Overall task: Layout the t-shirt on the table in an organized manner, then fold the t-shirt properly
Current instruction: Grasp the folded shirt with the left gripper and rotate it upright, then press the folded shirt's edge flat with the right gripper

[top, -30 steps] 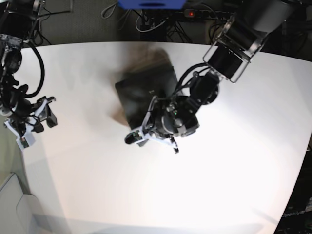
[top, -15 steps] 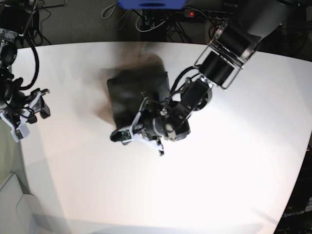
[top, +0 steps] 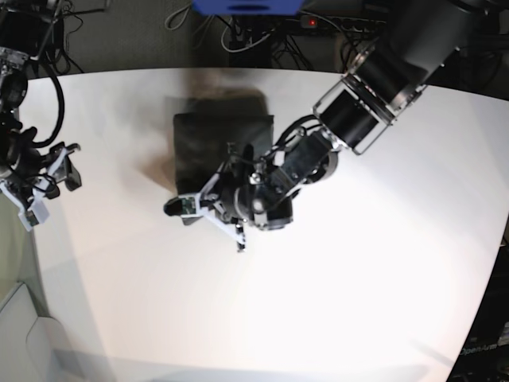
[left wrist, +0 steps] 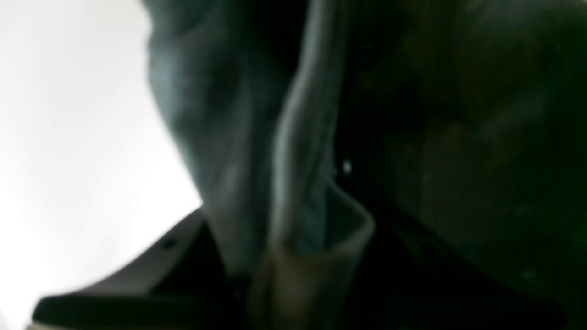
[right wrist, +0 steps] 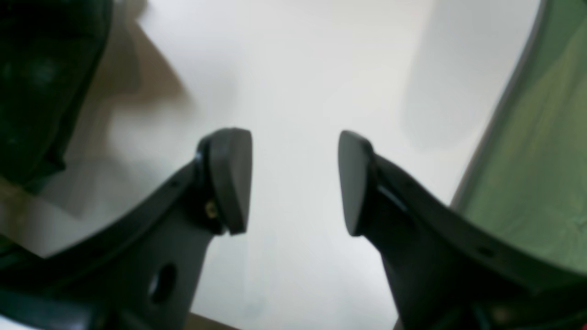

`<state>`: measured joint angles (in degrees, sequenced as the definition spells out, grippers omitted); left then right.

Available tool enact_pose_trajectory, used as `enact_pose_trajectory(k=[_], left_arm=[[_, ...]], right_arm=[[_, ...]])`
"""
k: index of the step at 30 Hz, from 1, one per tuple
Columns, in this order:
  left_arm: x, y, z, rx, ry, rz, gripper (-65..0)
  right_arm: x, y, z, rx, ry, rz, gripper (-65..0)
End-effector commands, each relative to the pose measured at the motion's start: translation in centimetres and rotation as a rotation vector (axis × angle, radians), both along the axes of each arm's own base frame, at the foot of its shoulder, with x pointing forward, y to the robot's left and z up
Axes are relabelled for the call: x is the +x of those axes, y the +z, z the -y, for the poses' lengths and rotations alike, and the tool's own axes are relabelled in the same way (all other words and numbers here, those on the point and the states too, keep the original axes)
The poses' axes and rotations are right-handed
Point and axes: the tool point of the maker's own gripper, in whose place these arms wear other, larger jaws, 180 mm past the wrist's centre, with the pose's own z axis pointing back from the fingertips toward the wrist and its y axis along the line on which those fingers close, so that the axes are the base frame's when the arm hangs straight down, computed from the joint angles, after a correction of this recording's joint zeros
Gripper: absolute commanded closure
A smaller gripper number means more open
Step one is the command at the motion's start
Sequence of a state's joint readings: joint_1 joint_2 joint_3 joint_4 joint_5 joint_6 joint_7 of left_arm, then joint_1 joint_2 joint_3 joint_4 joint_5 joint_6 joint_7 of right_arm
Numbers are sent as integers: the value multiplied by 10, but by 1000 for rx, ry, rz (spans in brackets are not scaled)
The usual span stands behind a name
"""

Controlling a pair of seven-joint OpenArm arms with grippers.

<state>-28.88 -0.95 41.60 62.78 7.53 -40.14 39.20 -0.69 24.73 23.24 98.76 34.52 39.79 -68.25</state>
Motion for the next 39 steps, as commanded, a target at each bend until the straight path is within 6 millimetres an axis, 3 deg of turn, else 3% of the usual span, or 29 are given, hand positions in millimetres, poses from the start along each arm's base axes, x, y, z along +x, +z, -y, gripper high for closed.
enact_pose_trajectory(k=[1,4,6,9,12,14,18,24,26,28,32,36,39], left_arm=[[15,18,5,-7,-9,59,-6],[23,17,-1,65,-20,125,-58],[29,20,-7,112,-28,178,-158],[37,39,-3,124,-44,270,-322],[41,55,-1,118,-49,325,-442],[42,61,0,109,-52,341,-476],[43,72,4,90,-58,369,-480],[61,111,-23,-4,68,432,-480],[71,130,-45,-71,177,453,-466],[79,145,-75,-130,297,470,-412],[79,151,-152,-184,554,474,-220],[50,132,-238,-79,819,425,0],[14,116,-292,-1,985,378,-12]], right_arm=[[8,16,4,-14,9,51,-313],[8,15,2,-11,11,51,-313],[8,15,1,-9,14,50,-313],[8,15,1,-10,15,52,-313],[8,14,-1,-5,16,51,-313],[8,14,-2,-1,16,51,-313],[8,13,-3,3,16,52,-313],[14,35,-21,-4,50,131,-313],[15,43,-33,0,66,167,-312],[16,47,-45,26,73,193,-310],[19,43,-82,133,84,215,-250],[23,40,-137,274,123,224,-101],[26,43,-184,374,181,230,-23]])
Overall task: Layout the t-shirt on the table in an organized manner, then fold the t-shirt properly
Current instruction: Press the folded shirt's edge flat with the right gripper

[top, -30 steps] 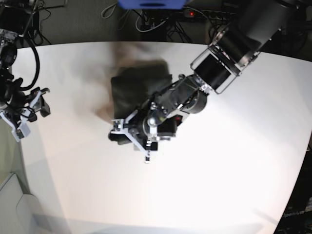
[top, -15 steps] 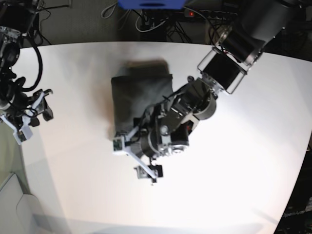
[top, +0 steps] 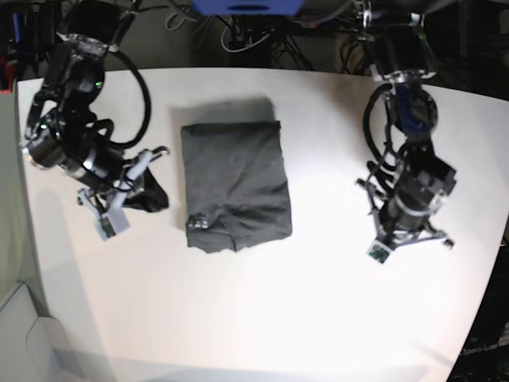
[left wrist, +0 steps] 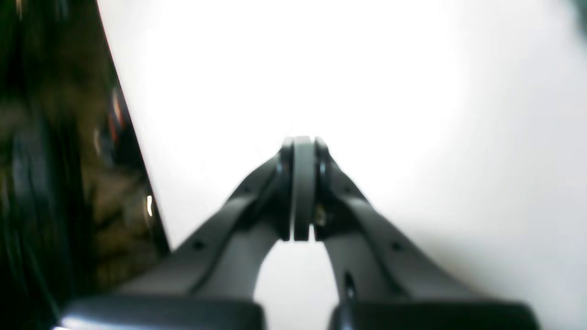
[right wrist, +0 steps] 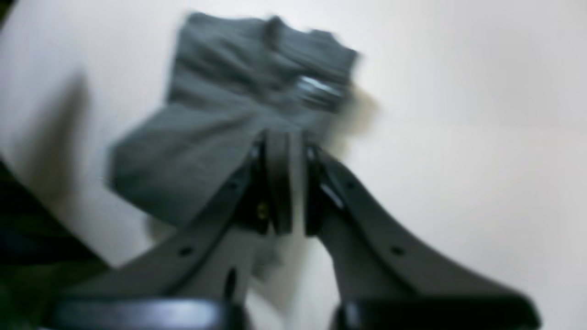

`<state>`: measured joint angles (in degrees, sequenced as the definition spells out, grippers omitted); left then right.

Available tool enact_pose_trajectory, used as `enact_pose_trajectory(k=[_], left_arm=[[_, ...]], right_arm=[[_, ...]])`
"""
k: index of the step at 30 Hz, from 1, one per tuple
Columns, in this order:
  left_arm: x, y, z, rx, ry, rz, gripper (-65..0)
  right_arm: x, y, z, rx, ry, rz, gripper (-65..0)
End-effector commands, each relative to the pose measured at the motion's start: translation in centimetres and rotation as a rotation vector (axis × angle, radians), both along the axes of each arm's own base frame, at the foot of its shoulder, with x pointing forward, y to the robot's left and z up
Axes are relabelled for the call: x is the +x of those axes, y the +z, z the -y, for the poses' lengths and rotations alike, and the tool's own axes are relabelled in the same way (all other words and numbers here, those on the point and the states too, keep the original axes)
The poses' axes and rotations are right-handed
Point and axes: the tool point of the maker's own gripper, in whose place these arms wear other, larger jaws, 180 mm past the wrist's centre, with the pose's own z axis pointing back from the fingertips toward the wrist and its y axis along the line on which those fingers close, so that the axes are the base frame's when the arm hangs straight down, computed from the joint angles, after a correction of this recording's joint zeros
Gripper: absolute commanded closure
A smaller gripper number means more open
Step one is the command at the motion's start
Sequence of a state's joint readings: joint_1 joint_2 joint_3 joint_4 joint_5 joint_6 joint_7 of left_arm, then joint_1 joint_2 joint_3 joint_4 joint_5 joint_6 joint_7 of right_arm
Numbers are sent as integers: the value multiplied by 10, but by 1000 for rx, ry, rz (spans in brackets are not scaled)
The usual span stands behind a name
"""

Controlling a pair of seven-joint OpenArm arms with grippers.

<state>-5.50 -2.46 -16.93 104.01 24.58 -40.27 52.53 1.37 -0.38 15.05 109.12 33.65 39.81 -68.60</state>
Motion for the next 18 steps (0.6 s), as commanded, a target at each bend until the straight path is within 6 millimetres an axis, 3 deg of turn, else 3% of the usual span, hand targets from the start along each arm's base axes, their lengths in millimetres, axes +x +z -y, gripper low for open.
enact_pose_trajectory(k=[1,6,11,14,18], left_arm=[[-5,13,-13,6,44,38,-7],[-64,1,-56,47,178,-17,-1],[-105,-18,-75,68,231,-91,-1],[-124,-26,-84,78,260,-130,-1],[-130,-26,-91,83,282,-136,-1]], right_arm=[[10,21,-12,34,31,74,-15],[9,23,-69,100,163,68,-13],[1,-4,-93,148,213,-34,-13],[-12,-26,-106,180,237,-104,-13],[-30,-47,-120,243,250,-146,-14]])
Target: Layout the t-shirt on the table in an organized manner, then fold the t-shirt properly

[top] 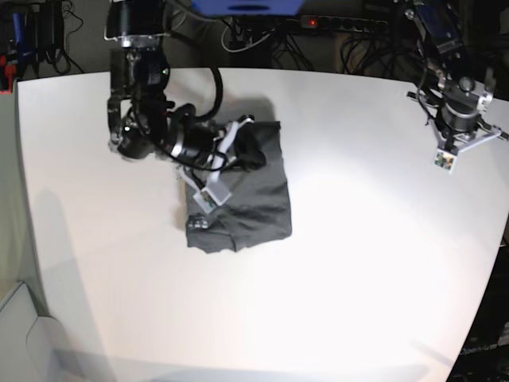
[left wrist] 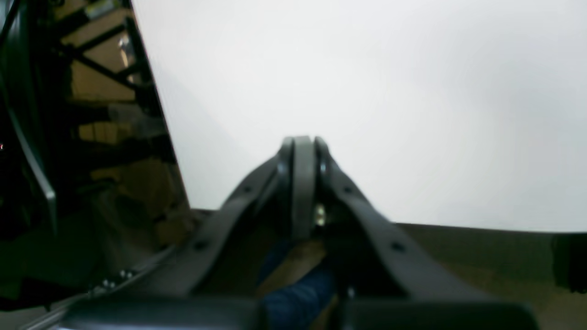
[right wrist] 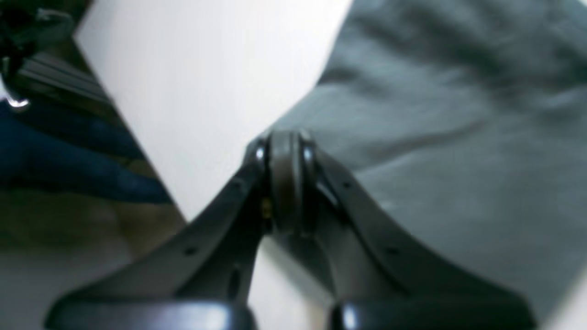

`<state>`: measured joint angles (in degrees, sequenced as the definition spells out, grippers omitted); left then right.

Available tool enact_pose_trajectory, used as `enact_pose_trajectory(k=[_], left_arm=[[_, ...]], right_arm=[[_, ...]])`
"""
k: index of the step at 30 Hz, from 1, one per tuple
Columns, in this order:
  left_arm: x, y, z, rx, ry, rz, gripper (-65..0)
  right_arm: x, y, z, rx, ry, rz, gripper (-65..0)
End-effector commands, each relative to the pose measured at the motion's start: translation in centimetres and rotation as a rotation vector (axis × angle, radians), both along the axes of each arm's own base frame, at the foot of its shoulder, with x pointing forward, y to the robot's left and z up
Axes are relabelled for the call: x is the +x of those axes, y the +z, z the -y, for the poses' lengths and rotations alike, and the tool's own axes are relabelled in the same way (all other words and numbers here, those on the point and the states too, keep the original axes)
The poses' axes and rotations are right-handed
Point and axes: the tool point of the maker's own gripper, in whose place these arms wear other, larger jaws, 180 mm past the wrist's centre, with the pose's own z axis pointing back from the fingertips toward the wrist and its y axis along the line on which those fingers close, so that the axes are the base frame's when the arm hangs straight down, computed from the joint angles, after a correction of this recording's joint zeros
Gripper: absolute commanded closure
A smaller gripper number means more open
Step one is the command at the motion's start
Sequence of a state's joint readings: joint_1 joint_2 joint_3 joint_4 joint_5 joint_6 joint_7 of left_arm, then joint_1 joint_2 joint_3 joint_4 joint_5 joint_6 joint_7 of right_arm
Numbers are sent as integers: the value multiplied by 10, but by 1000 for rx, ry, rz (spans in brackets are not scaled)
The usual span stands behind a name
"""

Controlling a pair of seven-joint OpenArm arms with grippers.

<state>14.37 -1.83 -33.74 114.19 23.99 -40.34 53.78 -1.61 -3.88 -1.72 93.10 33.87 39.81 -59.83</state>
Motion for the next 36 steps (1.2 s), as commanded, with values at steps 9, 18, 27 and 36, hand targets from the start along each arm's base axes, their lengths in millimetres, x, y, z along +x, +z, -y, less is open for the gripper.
enact_pose_trajectory(k=[9,18,27,36], left_arm=[[6,13,-5,18,1,44,-1],[7,14,-5,21,0,47,-1],[9,22,-12,49,-5,61,-1],[-19,19,-37,65,94,30,-1]], right_arm=[[-13,-30,-5,85,-23,-64,-14],[-14,-42,6,75,-41,-83,-13],[-18,33,11,49,-13,165,-14],[-94,35,71,-68,-16,176,-10]])
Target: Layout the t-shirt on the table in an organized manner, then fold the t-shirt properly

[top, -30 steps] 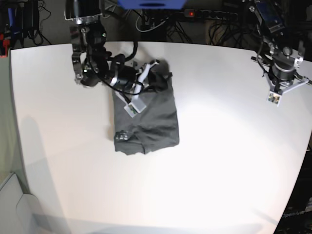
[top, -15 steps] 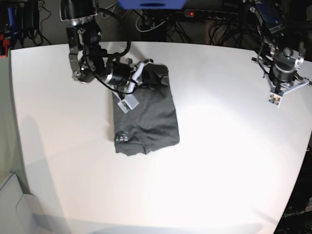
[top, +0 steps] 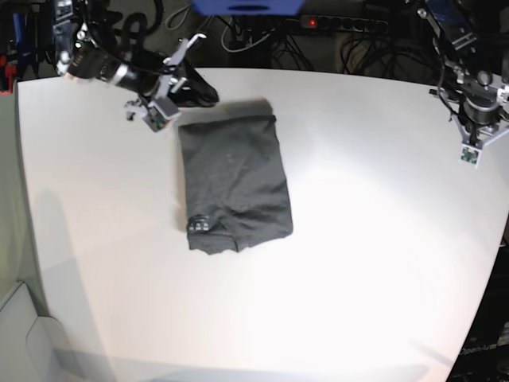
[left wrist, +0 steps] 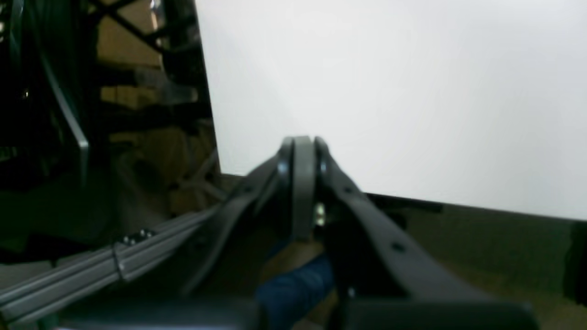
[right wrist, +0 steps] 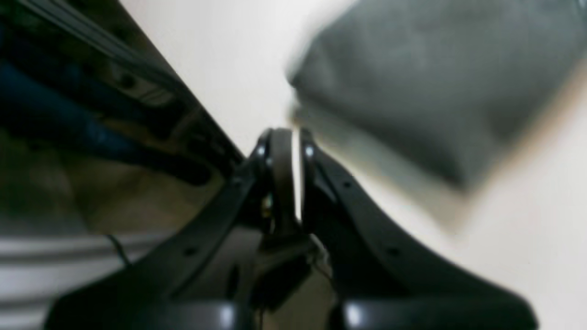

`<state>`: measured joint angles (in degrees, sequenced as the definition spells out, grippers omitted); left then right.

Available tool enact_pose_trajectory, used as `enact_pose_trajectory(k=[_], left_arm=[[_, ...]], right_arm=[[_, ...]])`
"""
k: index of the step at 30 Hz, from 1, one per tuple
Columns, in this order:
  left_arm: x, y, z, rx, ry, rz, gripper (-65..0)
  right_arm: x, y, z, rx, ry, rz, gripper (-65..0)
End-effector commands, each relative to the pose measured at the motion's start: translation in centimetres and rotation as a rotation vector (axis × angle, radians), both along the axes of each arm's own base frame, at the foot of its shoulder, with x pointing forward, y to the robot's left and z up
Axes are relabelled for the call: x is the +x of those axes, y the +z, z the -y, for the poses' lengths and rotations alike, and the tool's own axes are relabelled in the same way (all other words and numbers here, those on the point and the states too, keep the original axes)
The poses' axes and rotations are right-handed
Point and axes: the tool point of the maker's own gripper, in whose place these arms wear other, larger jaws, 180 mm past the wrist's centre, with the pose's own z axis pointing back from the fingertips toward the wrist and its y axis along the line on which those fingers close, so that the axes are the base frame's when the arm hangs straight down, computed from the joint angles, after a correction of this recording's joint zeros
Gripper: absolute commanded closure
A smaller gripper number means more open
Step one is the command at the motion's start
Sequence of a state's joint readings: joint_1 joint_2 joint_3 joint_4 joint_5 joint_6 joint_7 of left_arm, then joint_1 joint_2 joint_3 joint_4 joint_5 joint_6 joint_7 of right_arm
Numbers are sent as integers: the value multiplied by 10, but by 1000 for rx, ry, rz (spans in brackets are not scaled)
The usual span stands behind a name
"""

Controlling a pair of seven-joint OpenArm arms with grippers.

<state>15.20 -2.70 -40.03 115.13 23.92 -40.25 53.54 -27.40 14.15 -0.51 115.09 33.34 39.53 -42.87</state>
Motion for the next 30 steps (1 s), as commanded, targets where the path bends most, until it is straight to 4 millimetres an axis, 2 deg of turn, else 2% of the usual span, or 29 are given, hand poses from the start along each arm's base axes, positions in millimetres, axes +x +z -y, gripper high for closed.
enact_pose_trajectory(k=[1,3,6,9,12,17,19,21,23,25,28,30], left_arm=[[-6,2,0,15,-10,-4,-1],[-21,-8,3,2,-11,-47,-1],[-43,-29,19,-69,-13,-100,-1],[-61,-51,52,-146,-111,-157,-1],[-81,-76,80,-217,-183,-222,-1],[-134,-147,134,-418,-274,-406,-1],[-158,-178,152,-505,-300,-473,-1],[-178,-205,166,-586,-300,-532,-1],[-190,-233,173,-658,-251,-581,-1],[-196,-255,164,-700,-191,-619,-1],[-205,-283,161,-769,-79,-646,-1],[-205,-296,160,-802,-16,-626,-1]], right_arm=[[-5,11,4,50,-23,22,-10],[-23,5,23,49,-85,-9,-10],[-47,-2,44,37,-152,-55,-10],[-70,-11,59,30,-208,-113,-10],[-86,-29,76,16,-268,-177,-10],[-124,-98,112,-3,-407,-361,-10],[-146,-134,129,-57,-456,-436,-10],[-160,-169,134,-80,-509,-495,-10],[-170,-206,140,-117,-543,-548,-10],[-182,-235,144,-134,-575,-610,-9],[-193,-263,146,-102,-669,-654,-9],[-189,-270,152,-76,-741,-638,-10]])
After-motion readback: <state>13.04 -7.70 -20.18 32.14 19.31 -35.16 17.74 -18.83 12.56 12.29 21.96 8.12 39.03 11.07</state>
